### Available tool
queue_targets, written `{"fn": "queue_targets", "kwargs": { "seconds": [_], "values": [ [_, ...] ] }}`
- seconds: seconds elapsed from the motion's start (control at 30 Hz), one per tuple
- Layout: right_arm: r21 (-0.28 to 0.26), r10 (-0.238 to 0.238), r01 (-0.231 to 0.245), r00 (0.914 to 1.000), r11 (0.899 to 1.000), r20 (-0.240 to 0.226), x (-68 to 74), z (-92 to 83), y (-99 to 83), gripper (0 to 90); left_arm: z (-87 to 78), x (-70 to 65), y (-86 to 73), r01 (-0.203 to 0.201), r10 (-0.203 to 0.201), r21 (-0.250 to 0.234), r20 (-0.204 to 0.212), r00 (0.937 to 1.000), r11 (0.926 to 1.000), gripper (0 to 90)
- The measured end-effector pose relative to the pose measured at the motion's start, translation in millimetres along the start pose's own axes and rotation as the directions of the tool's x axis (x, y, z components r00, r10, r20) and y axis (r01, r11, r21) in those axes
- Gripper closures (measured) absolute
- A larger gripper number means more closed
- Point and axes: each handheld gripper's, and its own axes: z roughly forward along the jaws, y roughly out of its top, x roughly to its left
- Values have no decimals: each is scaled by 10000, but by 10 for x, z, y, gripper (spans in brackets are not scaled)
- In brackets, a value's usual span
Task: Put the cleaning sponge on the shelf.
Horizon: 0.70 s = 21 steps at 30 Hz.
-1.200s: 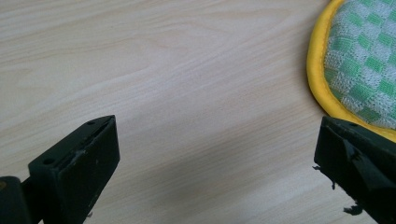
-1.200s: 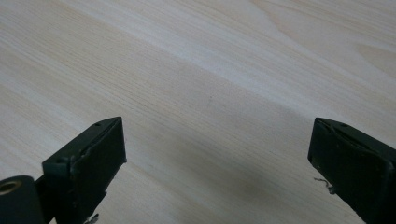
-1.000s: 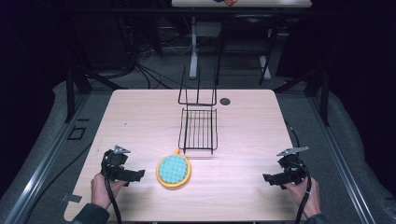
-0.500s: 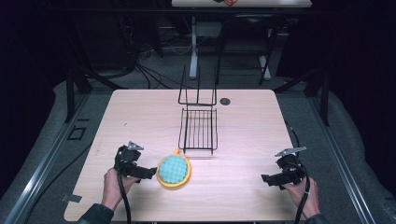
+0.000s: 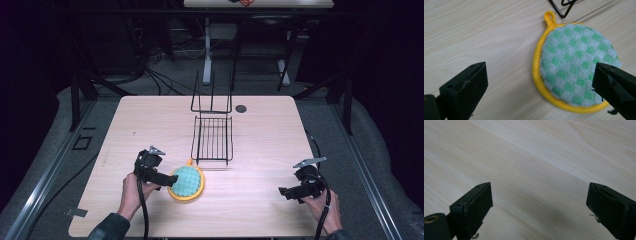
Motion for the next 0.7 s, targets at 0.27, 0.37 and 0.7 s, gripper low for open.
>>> {"fn": "queue_targets", "kwargs": {
  "seconds": [0.27, 0.37, 0.7],
  "values": [
    [61, -38, 38, 10000, 10000, -84, -1, 13, -6, 73, 90, -40, 151, -162, 163, -51, 303, 9994, 9999, 111],
    [64, -84, 85, 9999, 9999, -83, -5, 11, -5, 74, 145, -48, 191, -189, 186, 61, 368, 9991, 9998, 156],
    [76, -106, 107, 9999, 9999, -93, -3, 12, -7, 78, 294, -73, 225, -344, 304, 543, 715, 9970, 9979, 313]
  ]
}}
